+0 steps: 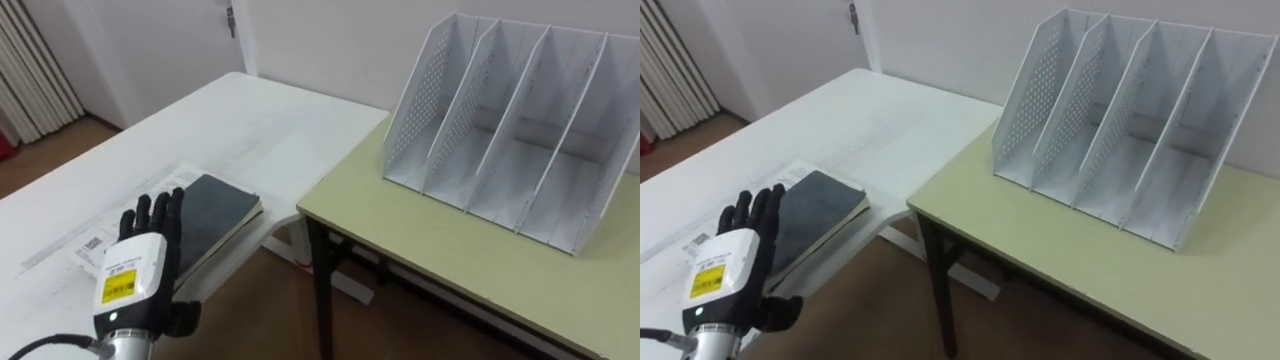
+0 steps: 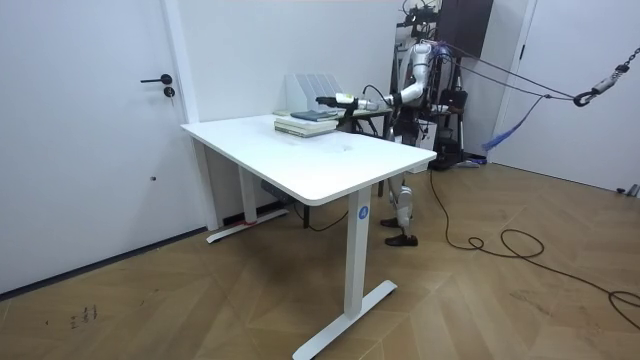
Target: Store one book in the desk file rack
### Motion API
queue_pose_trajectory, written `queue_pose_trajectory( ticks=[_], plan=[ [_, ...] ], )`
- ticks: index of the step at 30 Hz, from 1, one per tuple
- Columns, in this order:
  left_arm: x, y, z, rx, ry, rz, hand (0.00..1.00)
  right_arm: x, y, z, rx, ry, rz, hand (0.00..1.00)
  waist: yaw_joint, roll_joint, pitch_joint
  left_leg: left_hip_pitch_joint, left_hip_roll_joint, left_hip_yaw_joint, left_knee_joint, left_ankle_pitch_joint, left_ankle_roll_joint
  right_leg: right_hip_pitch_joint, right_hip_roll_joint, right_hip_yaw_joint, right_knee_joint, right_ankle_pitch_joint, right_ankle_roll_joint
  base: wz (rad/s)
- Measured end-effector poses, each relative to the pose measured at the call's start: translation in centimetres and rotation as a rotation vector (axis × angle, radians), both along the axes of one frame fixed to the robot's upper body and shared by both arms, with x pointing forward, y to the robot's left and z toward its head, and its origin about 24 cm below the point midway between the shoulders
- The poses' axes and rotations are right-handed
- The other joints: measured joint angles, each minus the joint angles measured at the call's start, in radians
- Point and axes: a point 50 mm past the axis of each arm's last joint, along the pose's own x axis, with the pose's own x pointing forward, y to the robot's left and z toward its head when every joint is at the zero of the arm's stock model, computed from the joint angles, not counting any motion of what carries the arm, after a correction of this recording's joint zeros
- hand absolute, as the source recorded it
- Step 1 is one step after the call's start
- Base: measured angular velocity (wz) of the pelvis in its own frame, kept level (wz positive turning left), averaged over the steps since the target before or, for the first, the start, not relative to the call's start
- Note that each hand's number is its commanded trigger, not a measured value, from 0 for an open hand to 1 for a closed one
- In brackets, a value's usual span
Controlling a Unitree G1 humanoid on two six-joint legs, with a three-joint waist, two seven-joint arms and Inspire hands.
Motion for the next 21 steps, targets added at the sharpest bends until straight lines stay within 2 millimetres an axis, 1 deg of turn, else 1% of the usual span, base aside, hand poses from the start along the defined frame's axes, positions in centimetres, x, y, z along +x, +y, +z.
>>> queue_pose_trajectory(
  ticks=[2, 4, 7, 9, 10, 13, 15, 18, 21],
  plan=[
    [0.5, 0.1, -0.3, 0.002, 0.026, 0.003, 0.0, 0.0, 0.0, 0.0, 0.005, 0.003, 0.001, 0.0, 0.001, 0.0, 0.0004, -0.002, 0.0, 0.001, 0.001, 0.0, 0.0, -0.001, 0.001, 0.002, 0.0, 0.0, 0.0, 0.0],
    [1.4, 0.3, -0.3, -0.027, 0.051, 0.013, 0.0, 0.0, 0.0, 0.0, 0.005, 0.004, 0.002, 0.0, 0.0, 0.0, 0.0028, -0.005, 0.0, 0.001, 0.002, 0.0, 0.0, -0.003, 0.001, 0.003, 0.0, 0.001, -0.001, 0.0],
    [2.4, 0.3, 0.0, -0.049, 0.053, 0.017, 0.0, 0.0, 0.0, 0.0, 0.005, 0.008, -0.002, 0.0, 0.0, 0.0, 0.0031, -0.005, 0.0, 0.006, -0.001, 0.0, 0.0, -0.006, 0.002, 0.007, 0.0, 0.0, -0.001, -0.03],
    [2.7, 0.2, 0.2, -0.07, 0.057, 0.015, 0.0, 0.1, 0.0, 0.0, 0.006, 0.01, 0.0, 0.0, -0.001, 0.003, 0.0019, -0.005, 0.0, 0.015, -0.002, 0.0, 0.0, -0.007, 0.002, 0.01, 0.0, 0.001, -0.001, -0.08],
    [2.8, 0.3, -0.1, -0.085, 0.07, 0.023, 0.0, 0.2, 0.0, 0.0, 0.007, 0.008, 0.0, 0.0, -0.001, 0.003, 0.0018, -0.003, 0.0, 0.022, -0.003, 0.0, 0.0, -0.007, 0.002, 0.013, 0.0, 0.001, -0.001, -0.09],
    [2.6, 0.5, -0.6, -0.112, 0.108, 0.035, 0.0, 0.4, 0.0, 0.0, 0.007, 0.003, 0.002, 0.0, -0.005, 0.008, -0.0005, -0.004, 0.0, 0.023, -0.003, 0.0, 0.0, -0.009, 0.002, 0.015, -0.001, 0.001, -0.001, -0.02],
    [2.5, 0.7, -0.9, -0.128, 0.127, 0.043, 0.0, 0.4, 0.0, 0.0, 0.007, 0.002, -0.001, 0.0, -0.008, 0.008, 0.0, -0.004, 0.0, 0.023, -0.004, 0.0, 0.0, -0.01, 0.002, 0.015, -0.001, 0.001, -0.001, 0.0],
    [2.7, 0.8, -0.9, -0.133, 0.131, 0.047, 0.0, 0.5, -0.2, 0.1, 0.004, -0.002, -0.009, 0.0, -0.008, 0.008, -0.0003, -0.003, 0.0, 0.023, -0.005, 0.0, 0.0, -0.01, 0.002, 0.014, 0.0, 0.001, -0.001, 0.0],
    [2.7, 1.0, -1.2, -0.136, 0.143, 0.056, 0.0, 0.8, -0.2, 0.1, 0.003, -0.01, -0.006, 0.0, -0.01, 0.016, -0.0015, -0.003, 0.0, 0.022, -0.006, 0.0, 0.0, -0.01, 0.002, 0.014, 0.0, 0.001, -0.001, 0.0]
  ],
)
